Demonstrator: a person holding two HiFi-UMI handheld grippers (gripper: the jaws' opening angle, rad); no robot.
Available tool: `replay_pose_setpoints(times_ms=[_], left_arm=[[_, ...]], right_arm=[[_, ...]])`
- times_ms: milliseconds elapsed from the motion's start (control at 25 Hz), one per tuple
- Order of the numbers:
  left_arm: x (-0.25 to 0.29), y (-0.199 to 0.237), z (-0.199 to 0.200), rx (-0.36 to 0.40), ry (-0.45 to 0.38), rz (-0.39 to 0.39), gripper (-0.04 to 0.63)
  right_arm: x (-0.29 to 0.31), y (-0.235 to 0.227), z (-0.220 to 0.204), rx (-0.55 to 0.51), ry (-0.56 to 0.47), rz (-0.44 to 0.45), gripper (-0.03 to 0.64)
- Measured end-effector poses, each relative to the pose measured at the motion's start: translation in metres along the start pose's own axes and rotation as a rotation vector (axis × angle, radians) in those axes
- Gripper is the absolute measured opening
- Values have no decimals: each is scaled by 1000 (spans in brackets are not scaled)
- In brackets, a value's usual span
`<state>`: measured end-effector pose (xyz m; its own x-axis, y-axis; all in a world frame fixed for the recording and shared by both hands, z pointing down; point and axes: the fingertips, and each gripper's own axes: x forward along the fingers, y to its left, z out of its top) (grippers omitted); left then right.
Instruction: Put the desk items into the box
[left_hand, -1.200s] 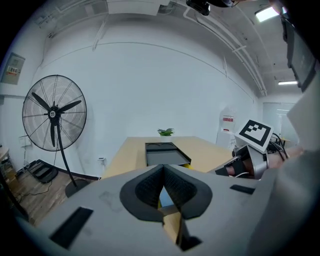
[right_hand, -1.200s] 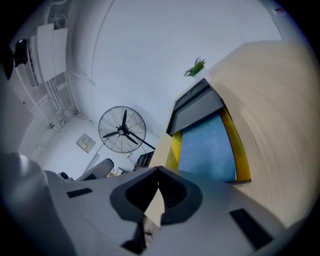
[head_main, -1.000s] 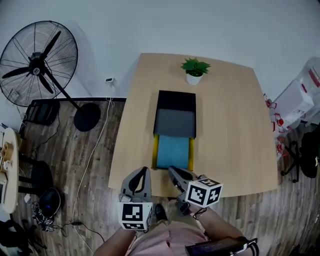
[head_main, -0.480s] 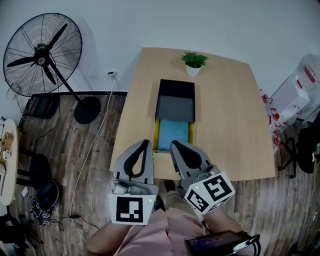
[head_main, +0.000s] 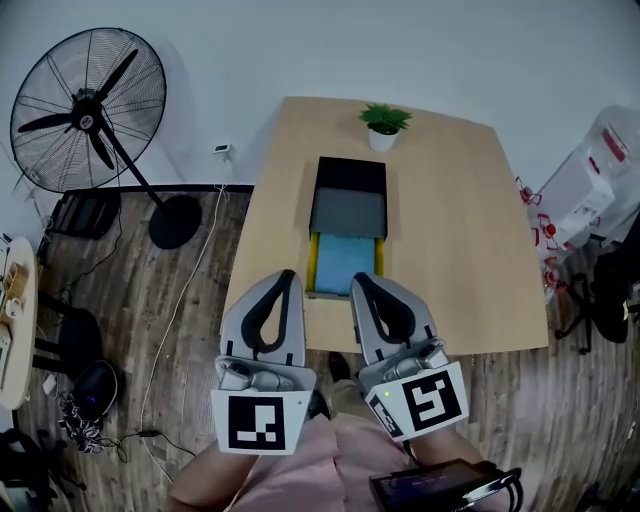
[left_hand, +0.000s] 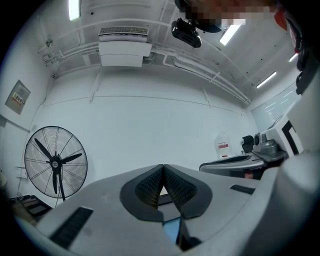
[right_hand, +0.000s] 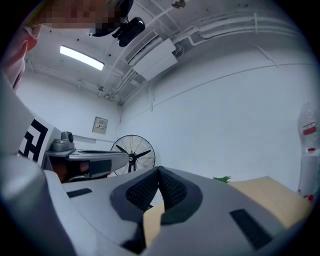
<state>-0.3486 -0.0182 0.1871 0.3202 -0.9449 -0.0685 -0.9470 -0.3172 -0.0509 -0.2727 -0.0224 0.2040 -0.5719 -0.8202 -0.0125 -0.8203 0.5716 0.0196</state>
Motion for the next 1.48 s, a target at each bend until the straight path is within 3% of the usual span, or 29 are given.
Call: replay_pose_setpoints(times_ms=[640, 1480], left_arm=[[-6, 3, 10, 19, -24, 16, 9], [3, 10, 6, -15, -25, 18, 9]], right_arm=[[-3, 3, 9, -44, -23, 6, 2], [9, 5, 7, -60, -12, 8, 2]])
